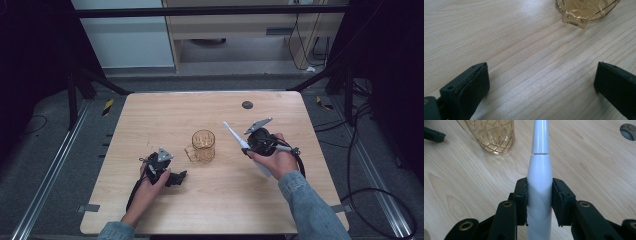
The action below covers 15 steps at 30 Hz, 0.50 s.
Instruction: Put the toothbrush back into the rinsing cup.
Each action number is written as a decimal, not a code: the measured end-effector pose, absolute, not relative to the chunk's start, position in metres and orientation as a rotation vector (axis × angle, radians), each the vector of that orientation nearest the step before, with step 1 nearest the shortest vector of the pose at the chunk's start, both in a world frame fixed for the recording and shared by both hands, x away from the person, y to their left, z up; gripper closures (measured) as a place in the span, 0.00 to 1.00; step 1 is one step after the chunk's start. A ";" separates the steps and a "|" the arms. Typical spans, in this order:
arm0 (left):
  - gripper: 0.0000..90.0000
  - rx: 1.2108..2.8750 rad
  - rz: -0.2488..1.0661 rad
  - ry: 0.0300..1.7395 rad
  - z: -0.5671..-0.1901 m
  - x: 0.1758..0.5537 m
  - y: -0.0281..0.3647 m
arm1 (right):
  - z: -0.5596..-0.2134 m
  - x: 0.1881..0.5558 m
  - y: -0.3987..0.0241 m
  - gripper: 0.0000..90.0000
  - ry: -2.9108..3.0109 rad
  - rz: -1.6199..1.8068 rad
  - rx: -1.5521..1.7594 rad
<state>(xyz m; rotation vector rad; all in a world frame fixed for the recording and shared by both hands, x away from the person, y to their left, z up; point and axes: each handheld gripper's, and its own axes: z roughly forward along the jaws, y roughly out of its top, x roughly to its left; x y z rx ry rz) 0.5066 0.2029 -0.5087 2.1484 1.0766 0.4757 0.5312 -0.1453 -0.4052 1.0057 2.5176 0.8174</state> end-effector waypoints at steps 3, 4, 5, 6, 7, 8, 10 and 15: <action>0.00 2.148 0.476 1.077 -0.509 0.507 0.203 | -0.404 0.531 -0.145 0.74 2.508 0.834 1.011; 0.00 2.149 0.476 1.077 -0.509 0.507 0.203 | -0.403 0.531 -0.145 0.74 2.504 0.842 1.012; 0.00 2.148 0.476 1.077 -0.509 0.507 0.203 | -0.401 0.531 -0.145 0.74 2.495 0.848 1.010; 0.00 2.148 0.476 1.077 -0.509 0.507 0.203 | -0.401 0.531 -0.145 0.74 2.492 0.854 1.007; 0.00 2.149 0.476 1.077 -0.509 0.507 0.203 | -0.399 0.531 -0.144 0.74 2.477 0.874 1.010; 0.00 2.149 0.476 1.076 -0.509 0.507 0.203 | -0.398 0.531 -0.144 0.74 2.474 0.881 1.011; 0.00 2.149 0.476 1.077 -0.509 0.507 0.203 | -0.398 0.531 -0.144 0.74 2.468 0.885 1.009; 0.00 2.150 0.476 1.078 -0.509 0.507 0.203 | -0.393 0.531 -0.142 0.74 2.427 0.939 1.021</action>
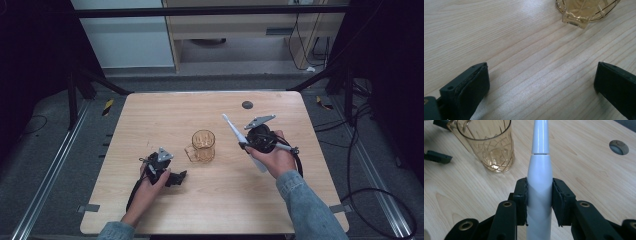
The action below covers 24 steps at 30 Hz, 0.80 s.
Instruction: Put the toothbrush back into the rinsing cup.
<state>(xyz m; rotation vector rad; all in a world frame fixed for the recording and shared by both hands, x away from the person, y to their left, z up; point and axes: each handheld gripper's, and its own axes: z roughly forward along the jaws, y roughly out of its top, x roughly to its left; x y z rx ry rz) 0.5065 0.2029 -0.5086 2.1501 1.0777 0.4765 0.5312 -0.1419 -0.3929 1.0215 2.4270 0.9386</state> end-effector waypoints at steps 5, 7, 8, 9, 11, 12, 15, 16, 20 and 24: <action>0.00 2.150 0.476 1.078 -0.509 0.507 0.203 | -0.390 0.532 -0.141 0.74 2.405 0.964 1.024; 0.00 2.150 0.476 1.078 -0.509 0.507 0.203 | -0.388 0.532 -0.141 0.74 2.397 0.976 1.027; 0.00 2.150 0.476 1.078 -0.509 0.507 0.203 | -0.387 0.532 -0.141 0.74 2.391 0.987 1.029; 0.00 2.150 0.476 1.078 -0.509 0.507 0.203 | -0.386 0.532 -0.140 0.74 2.389 0.991 1.029; 0.00 2.150 0.476 1.078 -0.509 0.507 0.203 | -0.384 0.533 -0.140 0.74 2.382 0.998 1.028; 0.00 2.150 0.476 1.078 -0.509 0.507 0.203 | -0.384 0.533 -0.140 0.74 2.382 0.998 1.028; 0.00 2.150 0.476 1.078 -0.509 0.507 0.203 | -0.380 0.533 -0.138 0.74 2.365 1.021 1.027; 0.00 2.150 0.476 1.078 -0.509 0.507 0.203 | -0.380 0.533 -0.138 0.74 2.365 1.021 1.027; 0.00 2.151 0.477 1.077 -0.509 0.507 0.203 | -0.376 0.534 -0.134 0.74 2.347 1.039 1.020; 0.00 2.149 0.476 1.076 -0.509 0.507 0.203 | -0.373 0.534 -0.131 0.74 2.332 1.051 1.016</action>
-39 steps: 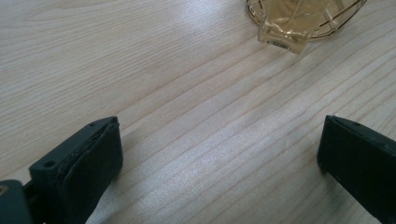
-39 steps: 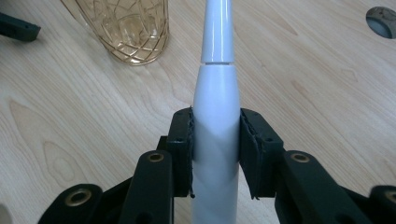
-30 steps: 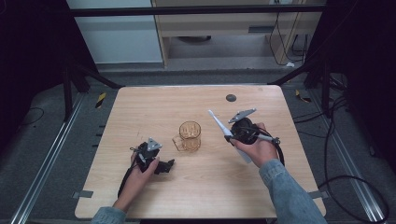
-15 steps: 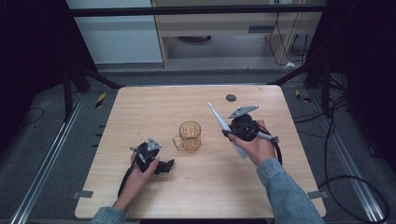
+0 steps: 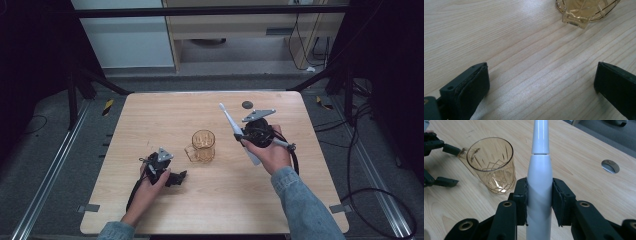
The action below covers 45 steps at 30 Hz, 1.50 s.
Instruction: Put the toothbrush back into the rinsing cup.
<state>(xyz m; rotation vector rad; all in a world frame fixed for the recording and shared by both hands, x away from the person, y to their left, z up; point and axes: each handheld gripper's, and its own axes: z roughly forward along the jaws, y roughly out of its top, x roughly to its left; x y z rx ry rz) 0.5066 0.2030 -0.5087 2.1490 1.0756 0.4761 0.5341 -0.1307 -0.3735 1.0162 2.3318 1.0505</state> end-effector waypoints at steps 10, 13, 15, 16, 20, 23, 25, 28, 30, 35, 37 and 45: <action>0.00 2.151 0.477 1.076 -0.509 0.507 0.203 | -0.360 0.536 -0.120 0.74 2.274 1.106 0.996; 0.00 2.150 0.477 1.076 -0.509 0.507 0.203 | -0.355 0.537 -0.116 0.74 2.260 1.123 0.995; 0.00 2.149 0.476 1.075 -0.509 0.507 0.203 | -0.353 0.539 -0.114 0.74 2.252 1.123 0.988; 0.00 2.149 0.476 1.075 -0.509 0.507 0.203 | -0.352 0.540 -0.113 0.74 2.250 1.123 0.985; 0.00 2.150 0.476 1.075 -0.509 0.507 0.203 | -0.346 0.543 -0.109 0.74 2.226 1.142 0.975; 0.00 2.146 0.476 1.077 -0.509 0.507 0.203 | -0.338 0.546 -0.105 0.74 2.204 1.161 0.970; 0.00 2.146 0.475 1.077 -0.509 0.507 0.203 | -0.334 0.548 -0.102 0.74 2.192 1.177 0.963; 0.00 2.147 0.477 1.075 -0.509 0.507 0.203 | -0.325 0.550 -0.099 0.74 2.171 1.205 0.953; 0.00 2.148 0.477 1.074 -0.509 0.507 0.203 | -0.320 0.552 -0.096 0.74 2.166 1.211 0.944; 0.00 2.150 0.473 1.066 -0.509 0.507 0.203 | -0.314 0.554 -0.088 0.74 2.151 1.227 0.928; 0.00 2.150 0.474 1.066 -0.509 0.507 0.203 | -0.313 0.556 -0.084 0.74 2.149 1.232 0.933; 0.00 2.150 0.473 1.066 -0.509 0.507 0.203 | -0.306 0.564 -0.074 0.74 2.119 1.269 0.935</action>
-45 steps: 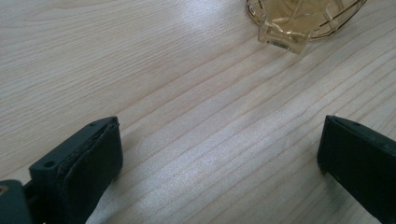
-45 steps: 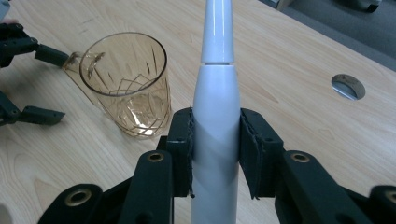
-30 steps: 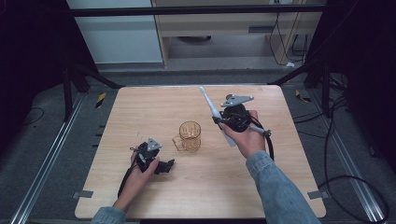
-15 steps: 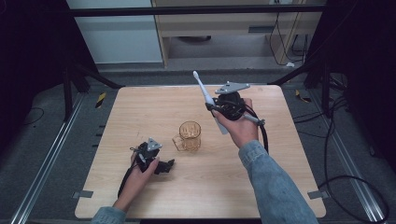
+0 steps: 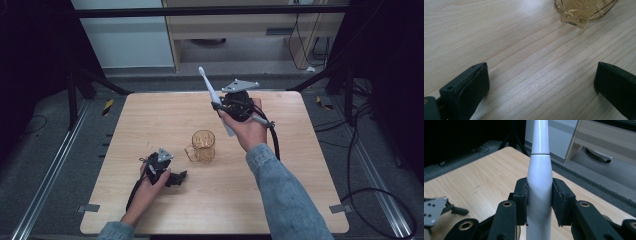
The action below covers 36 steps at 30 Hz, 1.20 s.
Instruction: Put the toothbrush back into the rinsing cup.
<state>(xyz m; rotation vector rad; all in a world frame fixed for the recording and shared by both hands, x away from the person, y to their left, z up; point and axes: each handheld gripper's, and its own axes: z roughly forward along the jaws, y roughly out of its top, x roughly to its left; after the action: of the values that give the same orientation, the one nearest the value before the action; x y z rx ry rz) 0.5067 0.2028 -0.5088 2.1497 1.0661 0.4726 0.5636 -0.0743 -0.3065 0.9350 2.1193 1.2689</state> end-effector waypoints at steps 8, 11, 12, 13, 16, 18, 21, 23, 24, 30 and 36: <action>0.00 2.149 0.472 1.067 -0.509 0.507 0.203 | -0.302 0.568 -0.064 0.74 2.096 1.302 0.923; 0.00 2.149 0.472 1.067 -0.509 0.507 0.203 | -0.301 0.569 -0.060 0.74 2.091 1.309 0.919; 0.00 2.149 0.472 1.067 -0.509 0.507 0.203 | -0.302 0.569 -0.059 0.74 2.088 1.312 0.921; 0.00 2.149 0.472 1.067 -0.509 0.507 0.203 | -0.302 0.570 -0.058 0.74 2.089 1.310 0.915; 0.00 2.149 0.472 1.067 -0.509 0.507 0.203 | -0.302 0.571 -0.056 0.74 2.073 1.330 0.923; 0.00 2.149 0.472 1.067 -0.509 0.507 0.203 | -0.302 0.572 -0.054 0.74 2.064 1.344 0.927; 0.00 2.150 0.474 1.067 -0.509 0.507 0.203 | -0.304 0.573 -0.051 0.74 2.063 1.353 0.928; 0.00 2.149 0.473 1.067 -0.509 0.507 0.203 | -0.305 0.573 -0.049 0.74 2.064 1.351 0.923; 0.00 2.150 0.473 1.067 -0.509 0.507 0.203 | -0.306 0.574 -0.048 0.74 2.064 1.355 0.921; 0.00 2.149 0.474 1.068 -0.509 0.507 0.203 | -0.307 0.575 -0.043 0.74 2.055 1.377 0.918; 0.00 2.151 0.473 1.066 -0.509 0.507 0.203 | -0.313 0.574 -0.034 0.74 2.071 1.373 0.904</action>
<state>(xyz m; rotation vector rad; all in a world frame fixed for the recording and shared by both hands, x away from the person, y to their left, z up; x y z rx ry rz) 0.5067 0.2028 -0.5087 2.1508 1.0656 0.4734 0.5743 -0.0341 -0.3125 0.9044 2.0713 1.3725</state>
